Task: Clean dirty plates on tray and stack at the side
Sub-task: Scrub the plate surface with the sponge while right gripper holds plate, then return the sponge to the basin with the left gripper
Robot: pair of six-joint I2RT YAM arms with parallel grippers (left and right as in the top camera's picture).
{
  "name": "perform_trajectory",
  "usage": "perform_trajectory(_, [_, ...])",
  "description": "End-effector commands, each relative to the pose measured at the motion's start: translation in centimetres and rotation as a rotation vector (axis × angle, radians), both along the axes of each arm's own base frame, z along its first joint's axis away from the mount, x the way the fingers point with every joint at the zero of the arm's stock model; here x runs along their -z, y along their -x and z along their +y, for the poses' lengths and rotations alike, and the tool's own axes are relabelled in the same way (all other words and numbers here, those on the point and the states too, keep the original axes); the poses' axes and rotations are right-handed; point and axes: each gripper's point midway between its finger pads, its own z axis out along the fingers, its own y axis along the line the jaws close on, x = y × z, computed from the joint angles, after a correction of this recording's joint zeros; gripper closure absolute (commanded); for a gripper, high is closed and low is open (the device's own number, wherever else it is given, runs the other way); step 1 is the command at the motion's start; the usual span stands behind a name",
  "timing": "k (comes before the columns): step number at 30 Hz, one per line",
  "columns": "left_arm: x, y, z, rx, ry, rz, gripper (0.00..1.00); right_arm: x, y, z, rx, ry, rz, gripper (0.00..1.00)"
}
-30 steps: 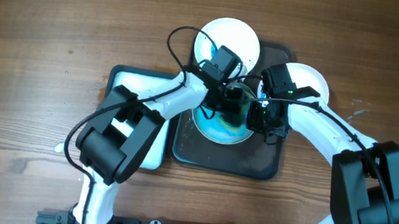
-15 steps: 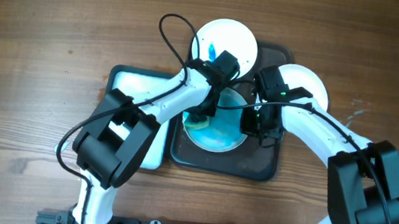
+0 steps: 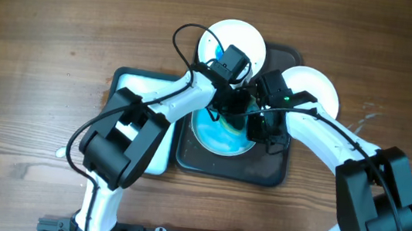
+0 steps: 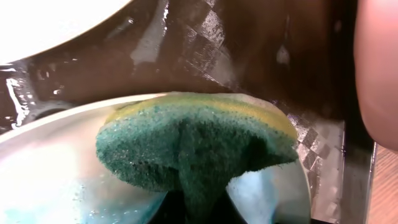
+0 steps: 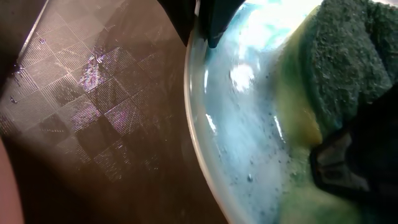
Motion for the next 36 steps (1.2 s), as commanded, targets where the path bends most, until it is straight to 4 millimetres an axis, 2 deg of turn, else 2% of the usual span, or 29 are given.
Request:
perform_trajectory(1, [4.8,4.2,3.8,0.012,-0.211,0.16,0.96,1.9,2.0,0.1,-0.084,0.037,0.058,0.96])
perform_trajectory(2, [4.8,3.7,6.1,-0.021,-0.317,0.134,0.96,1.9,2.0,0.1,-0.082,0.037,0.058,0.96])
perform_trajectory(3, [4.2,2.8,9.5,-0.069,-0.467,0.082,0.96,1.9,2.0,0.1,-0.073,0.037,0.057,0.96])
perform_trajectory(4, [3.0,2.1,12.5,-0.129,-0.582,0.043,0.96,1.9,1.8,-0.2,-0.03,0.056,0.051,0.96])
perform_trajectory(5, [2.1,1.9,13.8,-0.152,-0.615,0.036,0.96,2.0,1.7,-0.3,-0.008,0.062,0.049,0.96])
perform_trajectory(7, [1.2,1.9,14.7,-0.175,-0.608,0.054,0.96,1.9,1.6,-0.3,0.023,0.059,0.05,0.96])
perform_trajectory(9, [1.5,3.2,13.8,-0.159,-0.542,0.13,0.96,2.0,1.5,-0.4,0.062,0.062,0.049,0.96])
perform_trajectory(10, [1.7,4.3,12.6,-0.127,-0.482,0.18,0.96,2.0,1.5,-0.5,0.085,0.067,0.051,0.96])
perform_trajectory(12, [1.6,6.3,9.4,-0.07,-0.313,0.281,0.96,2.0,1.4,-0.5,0.106,0.068,0.048,0.96])
perform_trajectory(13, [1.2,7.4,7.0,0.005,-0.196,0.314,0.96,1.9,1.4,-0.5,0.106,0.067,0.046,0.96])
perform_trajectory(14, [1.0,7.8,6.0,0.031,-0.162,0.319,0.96,2.0,1.4,-0.5,0.104,0.068,0.047,0.96])
perform_trajectory(16, [0.5,7.5,5.9,0.021,-0.155,0.304,0.96,2.0,1.4,-0.7,0.101,0.068,0.048,0.96])
perform_trajectory(17, [-0.3,6.9,6.3,-0.017,-0.144,0.298,0.96,2.0,1.3,-0.9,0.107,0.069,0.049,0.96])
perform_trajectory(18, [-2.0,5.8,7.1,-0.07,-0.122,0.276,0.96,1.9,1.2,-1.1,0.116,0.068,0.049,0.96])
perform_trajectory(20, [-5.8,4.1,8.9,-0.132,-0.069,0.203,0.96,1.9,0.9,-1.3,0.067,0.056,0.043,0.96])
perform_trajectory(21, [-8.4,3.3,10.6,-0.179,-0.06,0.142,0.96,1.9,0.8,-1.0,0.0,0.037,0.035,0.96])
perform_trajectory(22, [-10.2,2.9,12.7,-0.226,-0.094,0.087,0.96,1.8,0.7,-0.6,-0.038,0.018,0.031,0.96])
perform_trajectory(23, [-11.9,2.8,16.5,-0.307,-0.185,0.033,0.96,1.8,0.5,-0.3,-0.053,0.003,0.022,0.96])
perform_trajectory(24, [-12.3,2.9,19.1,-0.373,-0.257,0.022,0.96,1.8,0.2,-0.2,-0.052,-0.002,0.008,0.96])
perform_trajectory(26, [-12.1,3.4,23.4,-0.487,-0.39,0.042,0.96,1.7,-0.4,0.1,-0.052,-0.012,-0.016,0.96])
perform_trajectory(27, [-11.1,3.8,25.1,-0.527,-0.415,0.074,0.96,1.6,-0.6,0.1,-0.049,-0.015,-0.023,0.96])
perform_trajectory(29, [-8.7,4.7,26.8,-0.568,-0.428,0.121,0.96,0.5,-0.9,0.0,-0.042,-0.012,-0.02,0.96])
perform_trajectory(31, [-5.8,5.6,27.2,-0.577,-0.426,0.137,0.94,-2.3,-2.0,-0.6,-0.036,0.027,-0.084,0.96])
perform_trajectory(33, [-5.0,6.0,26.8,-0.569,-0.403,0.156,0.65,-6.0,-2.9,-0.9,-0.072,0.039,-0.169,0.96])
perform_trajectory(35, [-5.7,5.6,26.9,-0.579,-0.392,0.135,0.38,-9.2,-3.6,-0.6,-0.122,0.023,-0.239,0.96])
perform_trajectory(36, [-6.9,5.2,27.0,-0.591,-0.381,0.116,0.14,-11.1,-3.9,-0.4,-0.159,0.016,-0.282,0.96])
